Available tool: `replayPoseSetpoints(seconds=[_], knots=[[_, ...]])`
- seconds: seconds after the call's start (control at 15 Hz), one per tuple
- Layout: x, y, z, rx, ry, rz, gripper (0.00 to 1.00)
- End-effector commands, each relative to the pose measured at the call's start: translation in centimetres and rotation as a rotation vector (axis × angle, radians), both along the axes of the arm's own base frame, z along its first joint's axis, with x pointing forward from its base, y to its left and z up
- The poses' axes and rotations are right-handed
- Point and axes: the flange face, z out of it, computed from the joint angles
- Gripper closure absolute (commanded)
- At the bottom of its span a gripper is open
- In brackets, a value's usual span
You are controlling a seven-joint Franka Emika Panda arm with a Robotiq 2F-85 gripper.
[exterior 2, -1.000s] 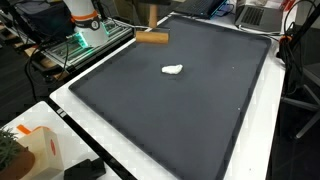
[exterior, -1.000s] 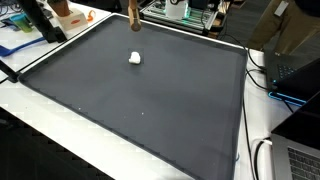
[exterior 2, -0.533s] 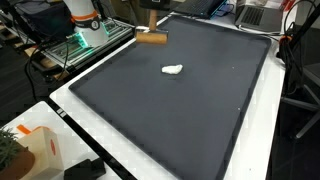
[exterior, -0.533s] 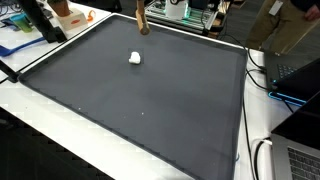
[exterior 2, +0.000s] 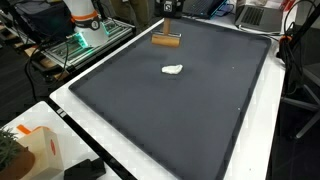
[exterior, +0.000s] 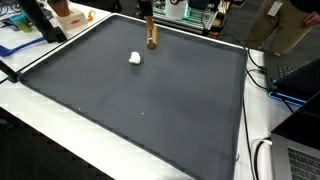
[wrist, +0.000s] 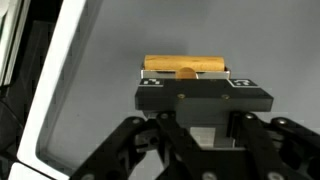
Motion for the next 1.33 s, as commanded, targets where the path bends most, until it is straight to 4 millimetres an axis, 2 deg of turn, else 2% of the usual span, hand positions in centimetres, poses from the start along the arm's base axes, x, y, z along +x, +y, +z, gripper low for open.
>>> replayPoseSetpoints(seconds=[0.0,0.07,0.13,0.27,0.33,0.73,1.07,1.27], knots=[[1.4,-0.6,0.7,-0.005,-0.129,-0.033,0.78],[1.3,-0.9,0.9,-0.042,-0.16,-0.012,0.78],[1.6,-0.5,0.3,-0.008,-0.109,-0.015,0.53],[1.8,-0.9,0.5,-0.027,-0.136,-0.007,0.53],[2.1,-0.7,-0.1,-0.036,-0.145,-0.03,0.78],[2.9,-0.9,-2.9,0.008,-0.108,-0.08,0.78],[4.1,-2.6,-5.1,0.003,-0.119,-0.12,0.78],[4.9,-4.0,-5.6,0.002,-0.14,-0.142,0.78]])
